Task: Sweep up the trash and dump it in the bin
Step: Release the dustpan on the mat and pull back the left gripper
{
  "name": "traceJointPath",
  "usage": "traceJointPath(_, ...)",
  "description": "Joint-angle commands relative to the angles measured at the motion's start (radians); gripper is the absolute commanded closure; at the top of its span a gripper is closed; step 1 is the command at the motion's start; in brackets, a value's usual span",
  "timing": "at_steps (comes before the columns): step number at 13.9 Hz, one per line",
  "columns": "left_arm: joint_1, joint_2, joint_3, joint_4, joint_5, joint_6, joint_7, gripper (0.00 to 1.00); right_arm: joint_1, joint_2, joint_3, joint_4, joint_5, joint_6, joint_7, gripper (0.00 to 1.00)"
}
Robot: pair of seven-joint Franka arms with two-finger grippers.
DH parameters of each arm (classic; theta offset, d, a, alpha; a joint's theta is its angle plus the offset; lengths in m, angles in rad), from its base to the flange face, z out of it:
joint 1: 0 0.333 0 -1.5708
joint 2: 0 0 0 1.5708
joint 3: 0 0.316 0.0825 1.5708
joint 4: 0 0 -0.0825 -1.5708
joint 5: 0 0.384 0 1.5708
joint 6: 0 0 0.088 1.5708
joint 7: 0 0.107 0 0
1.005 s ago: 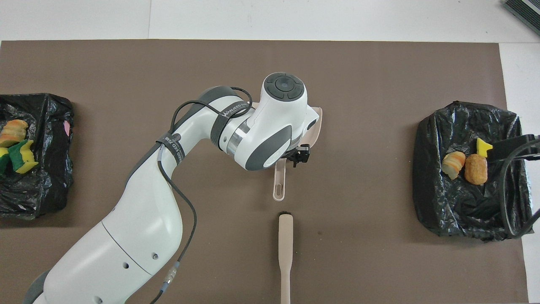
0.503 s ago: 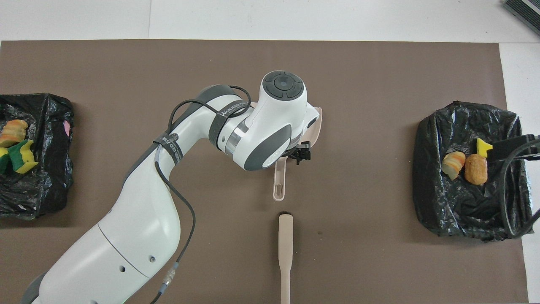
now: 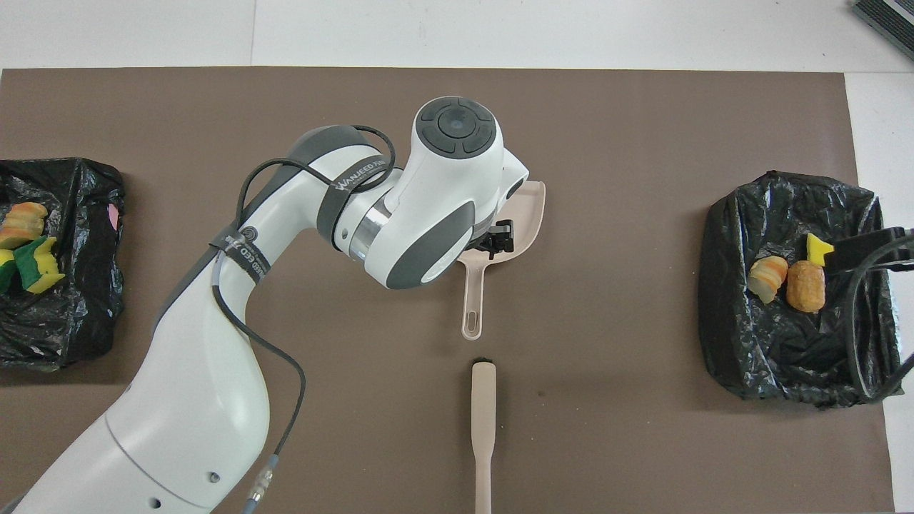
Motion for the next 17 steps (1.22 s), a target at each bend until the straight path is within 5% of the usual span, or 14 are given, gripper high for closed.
traceJointPath(1, 0.010, -0.074, 0.050, -0.081, -0.010, -0.012, 0.040, 0.00, -0.002, -0.015, -0.006, -0.018, 0.016, 0.014, -0.017, 0.00)
traceJointPath(10, 0.051, -0.373, 0.306, -0.349, -0.139, 0.025, 0.439, 0.00, -0.002, -0.015, -0.006, -0.018, 0.016, 0.012, -0.017, 0.00)
traceJointPath(17, 0.143, -0.481, 0.362, -0.368, -0.145, -0.029, 0.579, 0.00, -0.002, -0.015, -0.006, -0.020, 0.016, 0.012, -0.017, 0.00)
